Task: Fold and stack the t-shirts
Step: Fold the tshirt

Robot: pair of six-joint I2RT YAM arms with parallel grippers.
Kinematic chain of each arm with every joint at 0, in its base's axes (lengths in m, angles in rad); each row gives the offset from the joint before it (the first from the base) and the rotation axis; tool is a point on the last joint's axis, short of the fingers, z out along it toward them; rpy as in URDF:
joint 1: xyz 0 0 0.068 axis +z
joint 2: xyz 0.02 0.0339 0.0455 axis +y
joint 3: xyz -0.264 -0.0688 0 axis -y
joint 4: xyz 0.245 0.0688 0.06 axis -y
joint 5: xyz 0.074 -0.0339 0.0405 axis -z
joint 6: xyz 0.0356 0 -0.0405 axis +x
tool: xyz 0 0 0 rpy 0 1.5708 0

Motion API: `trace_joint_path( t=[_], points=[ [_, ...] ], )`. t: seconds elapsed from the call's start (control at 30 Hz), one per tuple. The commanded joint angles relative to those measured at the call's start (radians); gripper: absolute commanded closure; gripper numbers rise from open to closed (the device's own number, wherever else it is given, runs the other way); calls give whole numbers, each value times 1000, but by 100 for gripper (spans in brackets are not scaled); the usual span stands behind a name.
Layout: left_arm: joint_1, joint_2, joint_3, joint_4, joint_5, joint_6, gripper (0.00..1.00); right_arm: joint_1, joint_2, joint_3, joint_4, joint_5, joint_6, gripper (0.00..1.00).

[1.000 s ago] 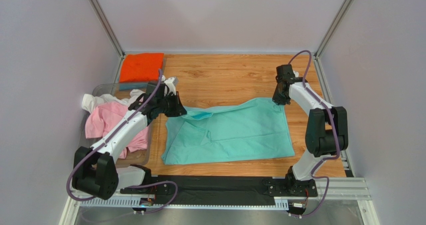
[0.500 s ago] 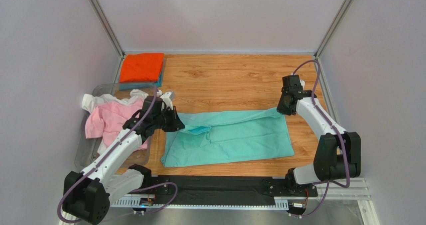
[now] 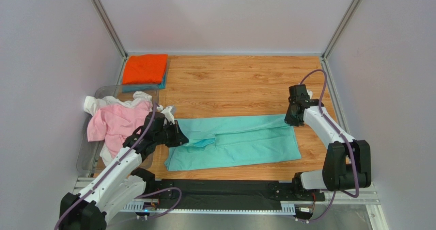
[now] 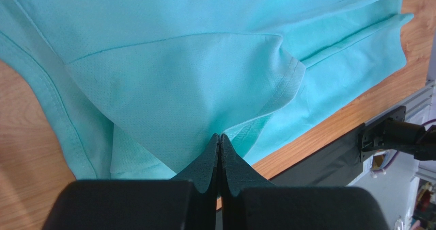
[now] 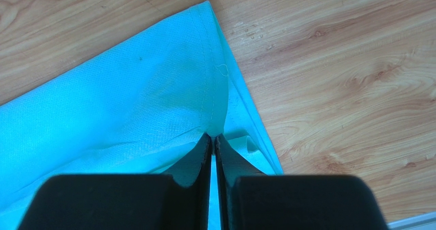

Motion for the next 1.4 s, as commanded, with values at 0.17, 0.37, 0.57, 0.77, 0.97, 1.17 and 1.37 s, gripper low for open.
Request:
trace_joint_path(
  t=[0.17, 0.37, 0.57, 0.77, 0.97, 1.17, 1.37],
  points=[
    [-32, -113, -77, -72, 16, -124, 95, -3, -24, -32, 17, 48, 19, 89],
    [-95, -142, -105, -118, -18, -177, 81, -3, -64, -78, 14, 67, 59, 81],
    [-135, -203, -88, -179, -58, -214, 22, -3, -116, -99, -17, 88, 76, 59],
    [-136, -249, -16, -222, -106, -202, 0, -3, -191, -76, -29, -3, 74, 0],
    [-136, -173, 27, -150, -84, -188, 0, -2, -265, -81, 47, -268, 36, 0],
    [-159, -47, 9, 65, -72, -185, 0, 23, -176, -104, 182, -471, 13, 0],
    [-159, 158, -37, 255, -49, -191, 0, 72, 31, -87, 219, -402, 8, 0]
  ],
)
